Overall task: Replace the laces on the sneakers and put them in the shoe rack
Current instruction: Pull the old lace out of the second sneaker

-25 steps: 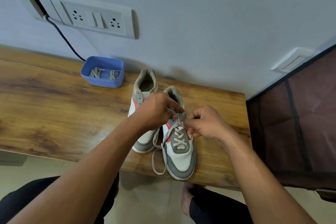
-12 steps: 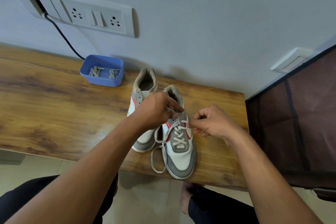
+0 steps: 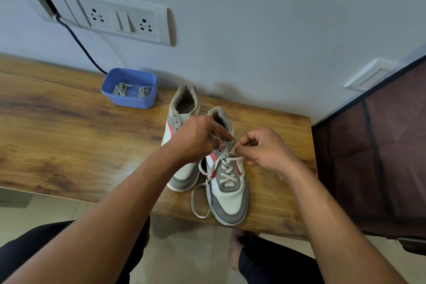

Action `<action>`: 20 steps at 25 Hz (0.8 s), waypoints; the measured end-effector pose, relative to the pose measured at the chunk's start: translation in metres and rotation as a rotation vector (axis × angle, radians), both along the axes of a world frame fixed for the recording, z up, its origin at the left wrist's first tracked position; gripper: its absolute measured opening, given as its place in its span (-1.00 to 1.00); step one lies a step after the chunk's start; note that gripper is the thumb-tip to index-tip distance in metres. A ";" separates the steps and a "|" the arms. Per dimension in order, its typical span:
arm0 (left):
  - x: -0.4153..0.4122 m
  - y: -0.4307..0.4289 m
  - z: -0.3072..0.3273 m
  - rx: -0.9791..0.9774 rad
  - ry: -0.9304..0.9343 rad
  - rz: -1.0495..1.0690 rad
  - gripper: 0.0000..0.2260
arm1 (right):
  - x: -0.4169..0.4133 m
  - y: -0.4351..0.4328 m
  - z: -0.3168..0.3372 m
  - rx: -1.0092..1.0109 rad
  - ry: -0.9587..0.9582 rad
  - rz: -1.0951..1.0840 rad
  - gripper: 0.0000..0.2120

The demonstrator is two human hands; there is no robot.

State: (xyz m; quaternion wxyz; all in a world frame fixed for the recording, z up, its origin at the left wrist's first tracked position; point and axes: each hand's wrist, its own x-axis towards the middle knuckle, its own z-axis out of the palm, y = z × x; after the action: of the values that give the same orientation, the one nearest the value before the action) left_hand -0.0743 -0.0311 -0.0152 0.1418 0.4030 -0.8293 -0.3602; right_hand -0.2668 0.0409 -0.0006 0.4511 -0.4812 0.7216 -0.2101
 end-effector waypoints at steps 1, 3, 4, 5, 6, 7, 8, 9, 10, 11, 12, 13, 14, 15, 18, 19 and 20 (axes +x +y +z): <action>0.000 0.001 0.001 -0.005 0.002 -0.003 -0.74 | -0.003 0.000 0.001 -0.033 0.032 -0.005 -0.95; 0.001 0.000 0.001 -0.020 0.000 -0.010 -0.74 | -0.016 -0.003 0.002 -0.098 0.057 -0.086 -0.95; 0.002 0.001 0.001 -0.024 0.001 -0.009 -0.74 | -0.019 -0.003 0.003 -0.092 0.017 -0.109 -0.96; 0.002 0.000 0.001 -0.024 0.003 -0.007 -0.74 | -0.017 -0.002 0.005 -0.060 -0.029 -0.096 -0.97; 0.002 0.000 0.002 -0.019 0.006 -0.004 -0.74 | -0.011 -0.002 0.005 -0.026 -0.049 -0.051 -0.94; 0.002 0.000 0.002 -0.013 0.006 -0.002 -0.74 | -0.005 0.000 0.002 -0.009 -0.028 -0.003 -0.92; 0.001 0.001 0.003 -0.011 0.006 -0.002 -0.74 | -0.002 0.000 -0.001 -0.016 0.008 0.013 -0.93; 0.001 0.001 0.004 -0.012 0.006 -0.005 -0.75 | -0.003 -0.001 -0.001 -0.036 0.048 0.000 -0.94; 0.001 0.002 0.004 -0.015 0.004 -0.009 -0.75 | -0.010 -0.002 0.000 -0.055 0.081 -0.032 -0.96; 0.001 0.001 0.004 -0.018 0.000 -0.012 -0.75 | -0.017 -0.003 0.001 -0.062 0.082 -0.069 -0.96; 0.001 0.001 0.004 -0.018 -0.004 -0.012 -0.75 | -0.022 -0.003 0.001 -0.052 0.061 -0.090 -0.96; 0.001 0.001 0.004 -0.017 -0.006 -0.009 -0.74 | -0.022 -0.002 0.002 -0.032 0.032 -0.086 -0.95; 0.001 0.000 0.003 -0.015 -0.007 -0.006 -0.74 | -0.017 -0.001 0.003 -0.011 0.004 -0.056 -0.93; 0.001 0.000 0.002 -0.014 -0.010 -0.003 -0.74 | -0.010 0.000 0.002 0.001 -0.008 -0.014 -0.92; 0.001 0.001 0.003 -0.024 -0.018 -0.008 -0.74 | -0.006 -0.002 0.000 -0.052 0.060 0.008 -0.93; 0.001 0.001 0.003 -0.022 -0.013 -0.010 -0.74 | -0.013 -0.004 0.001 -0.061 0.076 -0.034 -0.94; 0.001 0.000 0.002 -0.016 -0.007 -0.007 -0.74 | -0.019 -0.004 0.001 -0.052 0.065 -0.069 -0.96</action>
State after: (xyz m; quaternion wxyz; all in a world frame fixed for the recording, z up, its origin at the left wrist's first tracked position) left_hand -0.0730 -0.0308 -0.0128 0.1409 0.4000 -0.8341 -0.3527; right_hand -0.2858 0.0365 0.0003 0.4074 -0.4741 0.7463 -0.2286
